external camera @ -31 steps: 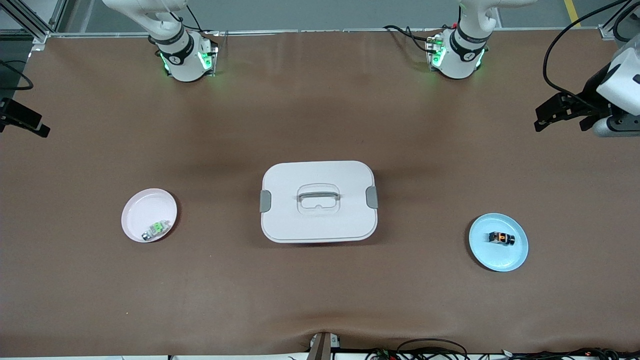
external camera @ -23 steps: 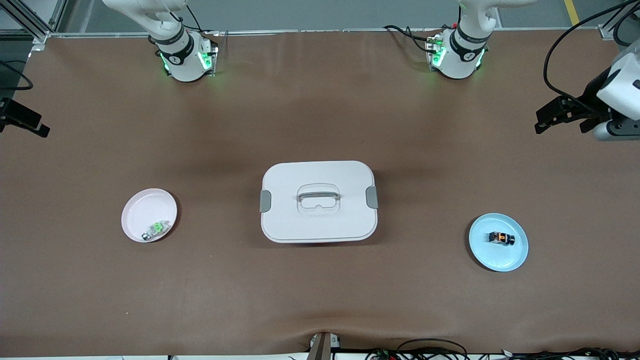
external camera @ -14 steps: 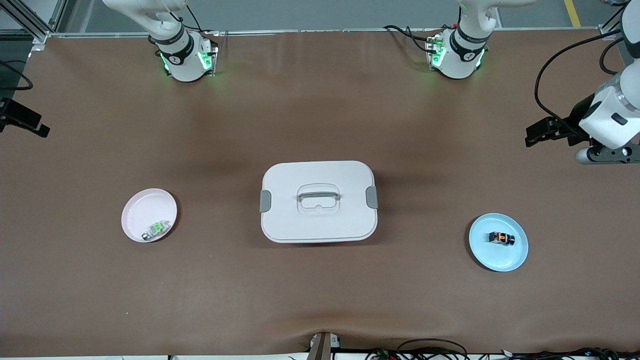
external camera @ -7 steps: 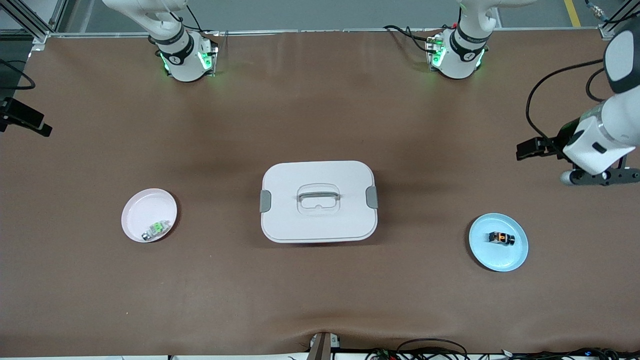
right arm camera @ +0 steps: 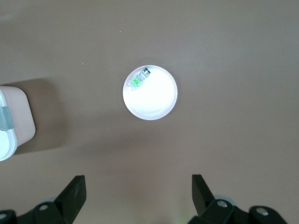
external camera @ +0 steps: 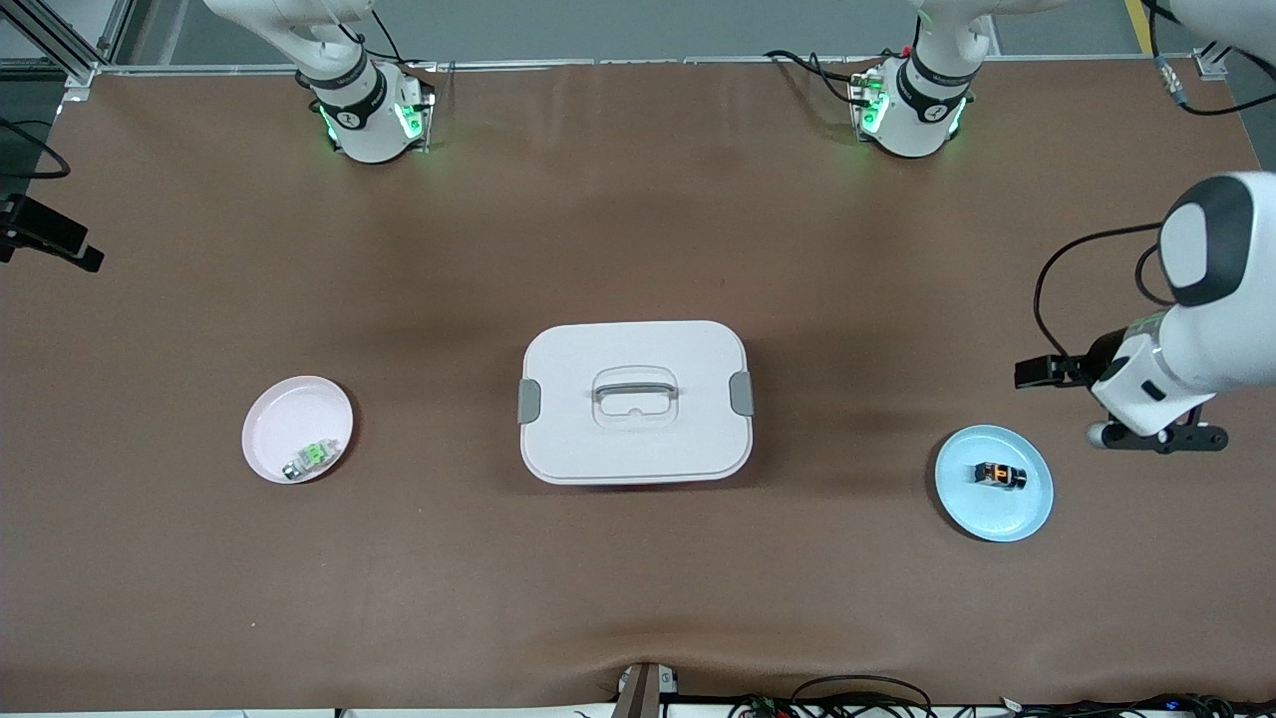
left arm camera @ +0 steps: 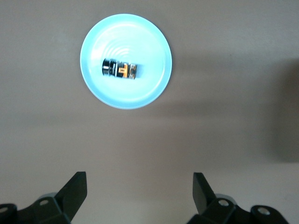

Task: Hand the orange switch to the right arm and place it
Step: 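Move the left gripper down toward the black-and-orange switch on the blue plate, then lower the left gripper around the orange switch block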

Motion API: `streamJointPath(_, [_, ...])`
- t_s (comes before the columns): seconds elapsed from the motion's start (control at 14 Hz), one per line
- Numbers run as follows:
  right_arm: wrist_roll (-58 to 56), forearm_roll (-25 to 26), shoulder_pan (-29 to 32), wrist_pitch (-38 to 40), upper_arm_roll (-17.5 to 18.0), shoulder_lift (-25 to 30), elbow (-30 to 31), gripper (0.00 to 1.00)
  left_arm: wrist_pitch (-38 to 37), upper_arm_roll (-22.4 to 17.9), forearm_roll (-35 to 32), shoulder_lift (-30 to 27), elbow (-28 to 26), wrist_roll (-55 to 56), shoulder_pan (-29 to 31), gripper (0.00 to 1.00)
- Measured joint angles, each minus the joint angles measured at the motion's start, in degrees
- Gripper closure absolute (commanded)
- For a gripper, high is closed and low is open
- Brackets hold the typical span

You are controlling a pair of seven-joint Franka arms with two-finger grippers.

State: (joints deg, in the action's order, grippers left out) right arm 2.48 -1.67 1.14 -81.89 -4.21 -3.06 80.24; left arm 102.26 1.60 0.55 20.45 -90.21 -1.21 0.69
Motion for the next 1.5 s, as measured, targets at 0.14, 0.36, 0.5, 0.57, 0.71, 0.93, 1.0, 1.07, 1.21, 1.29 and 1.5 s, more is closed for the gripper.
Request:
streamJointPath(0.14, [-0.31,0.0,-0.04,-0.06,0.18,0.0,0.0,0.0,2.89,0.0,-0.34,3.34,0.09,-0.91,0.31,0.0])
streamJointPath(0.36, [-1.42,0.0,-0.06,-0.16,0.39,0.0,0.0,0.0,6.81,0.0,-1.96,7.78,0.2,-1.44,0.4,0.0])
streamJointPath(0.5, [-3.58,0.01,-0.05,-0.6,0.39,0.0,-0.01,0.0,9.48,0.0,-2.81,10.1,0.26,-2.35,0.4,0.0])
streamJointPath(0.57, [-4.16,0.01,-0.05,-0.77,0.39,0.0,-0.01,0.0,10.68,-0.01,-3.0,11.04,0.3,-3.08,0.44,0.0])
streamJointPath(0.71, [-4.51,0.02,-0.05,-0.89,0.38,0.0,-0.01,0.0,12.26,-0.03,-3.04,12.79,0.78,-4.54,1.08,0.0])
streamJointPath(0.93, [-4.6,0.04,-0.03,-0.91,0.25,0.0,-0.01,0.0,12.52,-0.03,-3.04,15.72,3.23,-8.96,2.57,0.0])
streamJointPath(1.0, [-4.65,0.04,-0.02,-0.91,0.2,0.0,-0.01,0.0,12.56,-0.03,-3.04,16.63,4.09,-9.96,2.94,0.0])
streamJointPath(1.07, [-4.68,0.04,-0.02,-0.91,0.17,0.0,-0.01,0.0,12.56,-0.03,-3.04,17.56,4.97,-10.56,3.14,0.0])
streamJointPath(1.21, [-4.81,0.04,-0.03,-0.91,0.17,0.0,-0.02,0.0,12.56,0.05,-3.04,19.42,6.32,-10.91,3.15,0.0])
streamJointPath(1.29, [-4.89,0.04,-0.03,-0.93,0.17,0.0,-0.02,0.0,12.61,0.14,-3.04,20.27,6.7,-10.92,3.11,0.0])
streamJointPath(1.5, [-5.01,0.04,-0.03,-1.08,0.19,0.0,-0.02,0.0,14.35,0.41,-3.04,22.51,7.17,-10.94,3.06,0.0])
